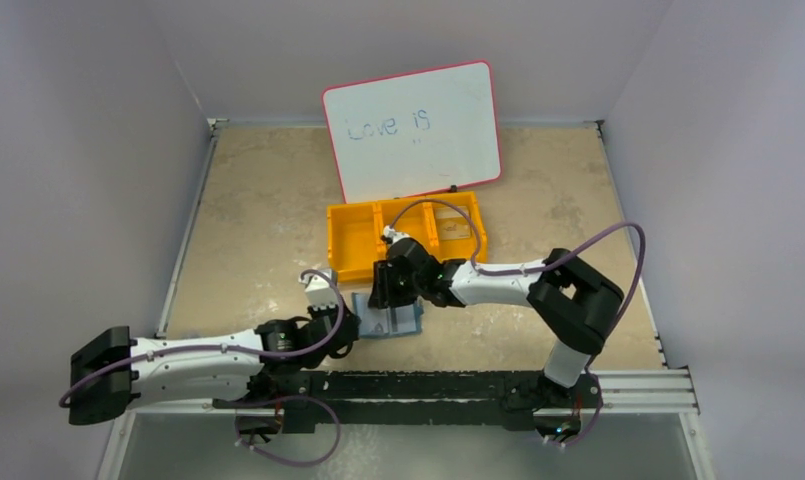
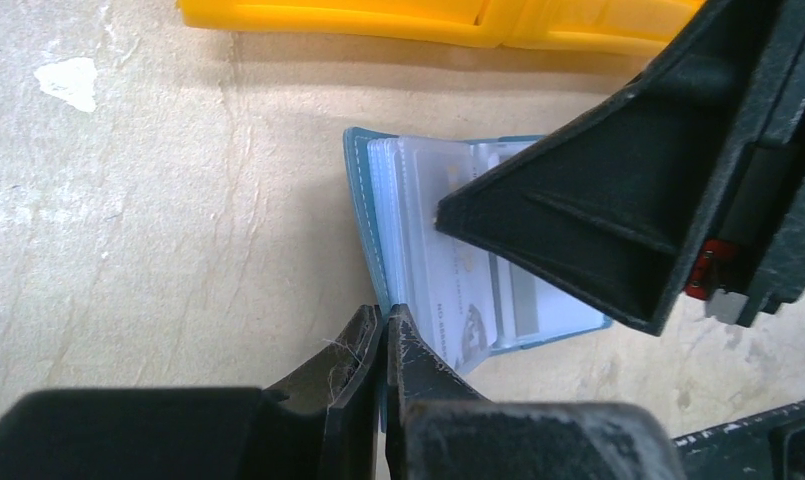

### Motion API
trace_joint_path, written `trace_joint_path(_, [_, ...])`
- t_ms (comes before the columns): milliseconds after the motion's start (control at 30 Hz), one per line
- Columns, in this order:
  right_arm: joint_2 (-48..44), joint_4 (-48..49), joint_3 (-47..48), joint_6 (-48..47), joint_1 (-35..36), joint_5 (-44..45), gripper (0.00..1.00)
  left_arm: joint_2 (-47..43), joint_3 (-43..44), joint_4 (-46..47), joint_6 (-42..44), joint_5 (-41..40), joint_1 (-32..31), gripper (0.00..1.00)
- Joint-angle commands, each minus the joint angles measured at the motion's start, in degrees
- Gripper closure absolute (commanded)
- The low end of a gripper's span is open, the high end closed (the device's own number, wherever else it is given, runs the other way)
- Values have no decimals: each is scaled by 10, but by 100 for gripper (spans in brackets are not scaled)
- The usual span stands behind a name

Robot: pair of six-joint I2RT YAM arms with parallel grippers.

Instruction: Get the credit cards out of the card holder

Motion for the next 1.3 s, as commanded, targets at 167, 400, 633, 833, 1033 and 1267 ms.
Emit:
trace_joint_path(167, [-60,24,-41,42,1,-2,55,86,47,-45,-16,-43,0,100])
trace_joint_path(400, [-73,59,-78,76,-2,-25,52,124,54,-30,-19,-42,0,100])
trace_joint_path(633, [-58,95,-107,112,-7,-30,55,108,47,-33,-25,-46,1,100])
trace_joint_path(833, [-63,111,-119,125,-8,-32,57,54,47,-36,-26,-55,0,80])
trace_joint_path(1033, [-61,115,-121,127,-11,-35,58,-16,33,-7,-12,-47,0,71])
trace_joint_path(1267, [-63,113,-121,127,-12,-33,58,18,19,3,-23,-36,1,73])
